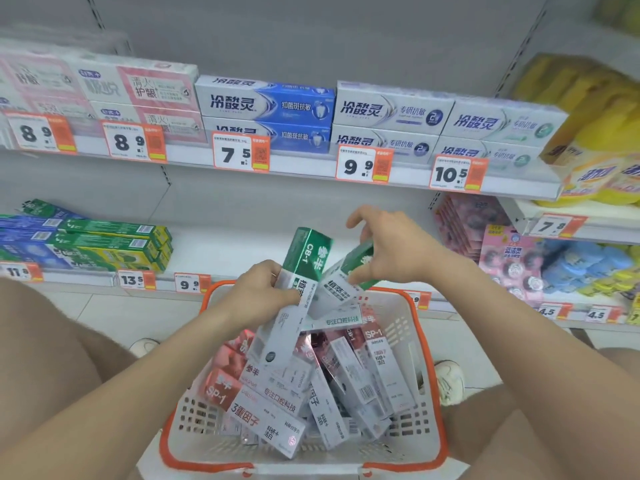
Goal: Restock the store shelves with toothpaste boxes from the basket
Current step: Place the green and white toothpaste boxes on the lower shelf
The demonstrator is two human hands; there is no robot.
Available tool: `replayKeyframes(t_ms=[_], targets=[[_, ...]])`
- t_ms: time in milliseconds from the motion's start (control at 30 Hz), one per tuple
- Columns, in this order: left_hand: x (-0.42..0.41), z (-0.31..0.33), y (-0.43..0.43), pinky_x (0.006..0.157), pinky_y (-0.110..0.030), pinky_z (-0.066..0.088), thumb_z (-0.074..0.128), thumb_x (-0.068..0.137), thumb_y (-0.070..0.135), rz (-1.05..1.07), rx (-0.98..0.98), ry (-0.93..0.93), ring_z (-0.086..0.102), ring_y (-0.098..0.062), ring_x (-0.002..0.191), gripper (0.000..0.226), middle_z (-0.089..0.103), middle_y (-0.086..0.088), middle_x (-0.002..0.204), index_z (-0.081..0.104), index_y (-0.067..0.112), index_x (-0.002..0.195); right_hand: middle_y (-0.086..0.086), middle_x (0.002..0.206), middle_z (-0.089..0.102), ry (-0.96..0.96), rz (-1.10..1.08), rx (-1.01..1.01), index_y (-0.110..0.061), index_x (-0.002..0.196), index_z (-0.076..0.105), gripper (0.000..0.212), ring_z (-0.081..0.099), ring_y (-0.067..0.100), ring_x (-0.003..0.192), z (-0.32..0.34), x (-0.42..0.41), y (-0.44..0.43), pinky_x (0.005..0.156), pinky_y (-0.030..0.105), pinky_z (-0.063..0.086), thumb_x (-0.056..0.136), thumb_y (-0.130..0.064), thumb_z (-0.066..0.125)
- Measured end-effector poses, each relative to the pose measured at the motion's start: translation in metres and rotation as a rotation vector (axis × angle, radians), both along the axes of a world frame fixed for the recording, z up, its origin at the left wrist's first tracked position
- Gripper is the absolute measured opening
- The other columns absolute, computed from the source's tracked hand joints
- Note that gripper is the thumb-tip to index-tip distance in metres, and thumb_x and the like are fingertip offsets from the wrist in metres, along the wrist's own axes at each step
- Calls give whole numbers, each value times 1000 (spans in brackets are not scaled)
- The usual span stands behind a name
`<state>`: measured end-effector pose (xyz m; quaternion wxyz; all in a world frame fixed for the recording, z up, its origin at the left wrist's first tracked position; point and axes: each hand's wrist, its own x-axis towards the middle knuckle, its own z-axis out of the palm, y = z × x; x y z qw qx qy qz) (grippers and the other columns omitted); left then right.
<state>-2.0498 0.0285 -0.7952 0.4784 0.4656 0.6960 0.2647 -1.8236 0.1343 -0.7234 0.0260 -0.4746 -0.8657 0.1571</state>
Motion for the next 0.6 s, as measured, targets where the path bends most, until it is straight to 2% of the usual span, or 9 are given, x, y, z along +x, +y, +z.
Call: replayKeyframes(t_ms=[100, 167, 233, 267, 333, 400, 433, 500, 600], targets=[[4, 2, 3, 87, -54, 62, 75, 71, 36, 136, 81, -70, 76, -21, 92, 41, 76, 0, 102, 60, 23, 107, -5, 112, 57, 194, -138, -146, -32, 131, 57, 87, 57, 19, 105, 10, 3, 3, 81, 31, 45, 57, -39, 102], [7, 7, 6, 86, -54, 62, 76, 73, 32, 201, 146, -122, 77, -23, 92, 40, 77, 1, 102, 59, 22, 108, 0, 116, 65, 392, -216, -327, -31, 126, 61, 78, 67, 20, 104, 17, 2, 3, 84, 33, 53, 60, -23, 102], [12, 14, 8, 85, -52, 62, 78, 83, 19, 276, 223, -168, 77, -24, 93, 35, 78, 2, 102, 58, 21, 111, 4, 105, 78, 608, -234, -495, -19, 120, 66, 63, 76, 19, 92, 22, 3, 1, 86, 34, 58, 67, -7, 97], [15, 15, 9, 86, -52, 62, 77, 87, 13, 313, 251, -205, 77, -24, 93, 32, 79, 2, 101, 58, 20, 113, 3, 98, 80, 701, -244, -533, -14, 116, 68, 53, 77, 14, 88, 23, 3, 0, 85, 28, 57, 71, -2, 93], [21, 20, 10, 89, -53, 62, 72, 92, 6, 349, 272, -292, 78, -22, 93, 30, 81, 2, 99, 58, 17, 117, -2, 92, 81, 851, -268, -547, -12, 109, 72, 34, 73, 2, 79, 24, 0, -4, 71, 10, 50, 79, -2, 87], [27, 25, 11, 92, -53, 61, 69, 94, 2, 349, 266, -367, 78, -21, 92, 29, 81, -1, 99, 59, 13, 119, 0, 103, 81, 914, -265, -535, -13, 116, 73, 32, 72, -1, 82, 22, -6, -9, 64, 5, 46, 86, -11, 84], [29, 27, 11, 93, -54, 61, 68, 94, 0, 343, 262, -395, 78, -23, 92, 29, 81, -4, 99, 59, 11, 119, 1, 108, 80, 915, -265, -527, -15, 121, 72, 34, 74, 3, 90, 20, -9, -11, 69, 7, 49, 88, -16, 83], [33, 29, 10, 94, -57, 60, 69, 94, 0, 331, 255, -434, 77, -31, 96, 29, 81, -8, 100, 58, 6, 119, 6, 112, 78, 930, -276, -507, -16, 125, 66, 38, 76, 17, 100, 16, -14, -14, 82, 23, 59, 90, -22, 81], [36, 34, 6, 91, -55, 61, 73, 95, 8, 290, 254, -448, 77, -28, 93, 31, 81, -7, 101, 56, 5, 121, 3, 106, 76, 954, -340, -406, -18, 122, 57, 38, 76, 18, 96, 13, -17, -16, 81, 32, 61, 92, -23, 79]])
